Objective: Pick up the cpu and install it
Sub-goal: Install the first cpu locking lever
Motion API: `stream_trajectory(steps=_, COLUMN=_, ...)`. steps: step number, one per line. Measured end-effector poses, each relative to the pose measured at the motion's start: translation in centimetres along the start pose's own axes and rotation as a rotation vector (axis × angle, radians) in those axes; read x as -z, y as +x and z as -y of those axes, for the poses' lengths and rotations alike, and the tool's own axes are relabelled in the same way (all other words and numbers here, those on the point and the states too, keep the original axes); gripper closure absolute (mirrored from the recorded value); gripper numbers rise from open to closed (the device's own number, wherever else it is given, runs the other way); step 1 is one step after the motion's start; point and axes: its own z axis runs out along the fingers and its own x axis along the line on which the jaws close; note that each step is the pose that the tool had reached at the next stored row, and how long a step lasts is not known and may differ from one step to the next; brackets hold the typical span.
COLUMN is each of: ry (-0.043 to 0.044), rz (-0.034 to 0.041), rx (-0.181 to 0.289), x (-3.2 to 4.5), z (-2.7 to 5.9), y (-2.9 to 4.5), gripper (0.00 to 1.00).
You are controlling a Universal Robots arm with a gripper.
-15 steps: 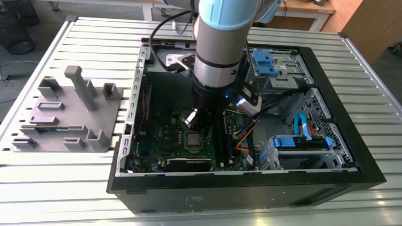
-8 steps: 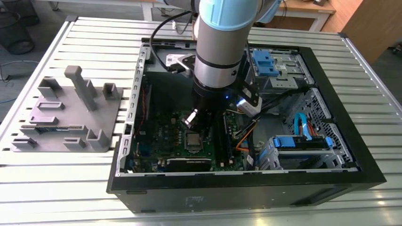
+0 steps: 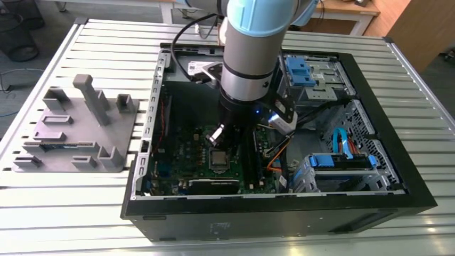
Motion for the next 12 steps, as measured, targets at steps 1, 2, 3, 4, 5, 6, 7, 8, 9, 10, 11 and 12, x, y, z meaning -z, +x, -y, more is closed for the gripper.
stream_trajectory(steps=1, ry=-0.0003, rz=-0.0003, rx=-0.004, x=-0.02, z=0.02, y=0.01, gripper=0.89)
stream_trajectory(steps=2, ry=-0.0006, rz=-0.0006, rx=-0.009, x=-0.03, z=0.04, y=0.01, gripper=0.89)
stream_trajectory(steps=3, ry=-0.0009, rz=-0.0009, rx=-0.013, x=-0.05, z=0.06, y=0.02, gripper=0.89)
stream_trajectory(steps=4, ry=-0.0012, rz=-0.0012, rx=-0.018, x=-0.07, z=0.07, y=0.02, gripper=0.89)
stream_trajectory(steps=5, ry=-0.0015, rz=-0.0015, rx=-0.022, x=-0.09, z=0.09, y=0.03, gripper=0.89)
stream_trajectory(steps=6, ry=-0.0018, rz=-0.0018, rx=-0.027, x=-0.11, z=0.10, y=0.04, gripper=0.89)
stream_trajectory(steps=7, ry=-0.0022, rz=-0.0021, rx=-0.032, x=-0.14, z=0.11, y=0.05, gripper=0.89)
stream_trajectory(steps=8, ry=-0.0025, rz=-0.0024, rx=-0.037, x=-0.17, z=0.13, y=0.06, gripper=0.89)
stream_trajectory(steps=9, ry=-0.0029, rz=-0.0027, rx=-0.041, x=-0.20, z=0.14, y=0.06, gripper=0.89)
stream_trajectory(steps=10, ry=-0.0033, rz=-0.0030, rx=-0.046, x=-0.23, z=0.16, y=0.07, gripper=0.89)
stream_trajectory(steps=11, ry=-0.0037, rz=-0.0033, rx=-0.051, x=-0.25, z=0.17, y=0.08, gripper=0.89)
stream_trajectory(steps=12, ry=-0.0040, rz=-0.0036, rx=-0.055, x=-0.27, z=0.19, y=0.09, gripper=0.89)
